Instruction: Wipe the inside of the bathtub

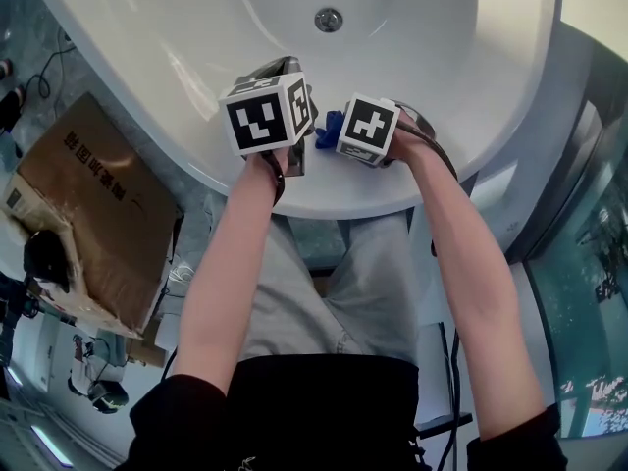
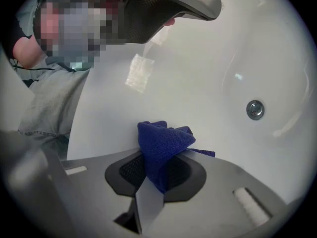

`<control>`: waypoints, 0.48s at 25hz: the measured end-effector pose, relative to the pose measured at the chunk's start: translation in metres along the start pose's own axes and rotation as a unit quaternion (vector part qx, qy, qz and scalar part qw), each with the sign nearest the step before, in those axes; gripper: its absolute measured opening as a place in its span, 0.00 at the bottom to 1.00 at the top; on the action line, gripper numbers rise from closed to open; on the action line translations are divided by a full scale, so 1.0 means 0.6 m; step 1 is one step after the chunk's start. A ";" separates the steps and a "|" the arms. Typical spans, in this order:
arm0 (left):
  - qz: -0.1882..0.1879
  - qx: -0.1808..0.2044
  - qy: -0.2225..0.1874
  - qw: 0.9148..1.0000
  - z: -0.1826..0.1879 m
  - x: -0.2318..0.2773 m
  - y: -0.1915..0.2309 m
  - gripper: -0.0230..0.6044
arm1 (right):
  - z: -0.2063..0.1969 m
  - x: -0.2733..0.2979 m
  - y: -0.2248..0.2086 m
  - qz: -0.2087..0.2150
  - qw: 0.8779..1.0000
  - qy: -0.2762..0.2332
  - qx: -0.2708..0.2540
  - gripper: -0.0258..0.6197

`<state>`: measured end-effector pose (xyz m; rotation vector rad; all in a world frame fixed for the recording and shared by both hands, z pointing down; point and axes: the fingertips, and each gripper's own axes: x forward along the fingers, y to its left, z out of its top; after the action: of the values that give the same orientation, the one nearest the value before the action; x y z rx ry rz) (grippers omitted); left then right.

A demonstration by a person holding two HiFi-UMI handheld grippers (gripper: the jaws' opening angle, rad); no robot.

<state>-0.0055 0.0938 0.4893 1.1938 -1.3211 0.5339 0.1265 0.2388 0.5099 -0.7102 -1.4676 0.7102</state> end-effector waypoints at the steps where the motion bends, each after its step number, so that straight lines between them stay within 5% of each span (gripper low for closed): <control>1: 0.000 0.002 -0.001 1.000 0.001 -0.008 0.000 0.04 | 0.001 -0.003 0.011 0.000 1.000 -0.002 -0.001 0.15; 12: 0.002 0.003 -0.013 1.000 -0.008 -0.092 -0.013 0.04 | 0.004 -0.045 0.144 0.009 0.999 -0.048 -0.005 0.16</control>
<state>-0.0104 0.1125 0.4366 1.2072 -1.3450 0.5257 0.1250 0.2705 0.4253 -0.7056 -1.5540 0.7601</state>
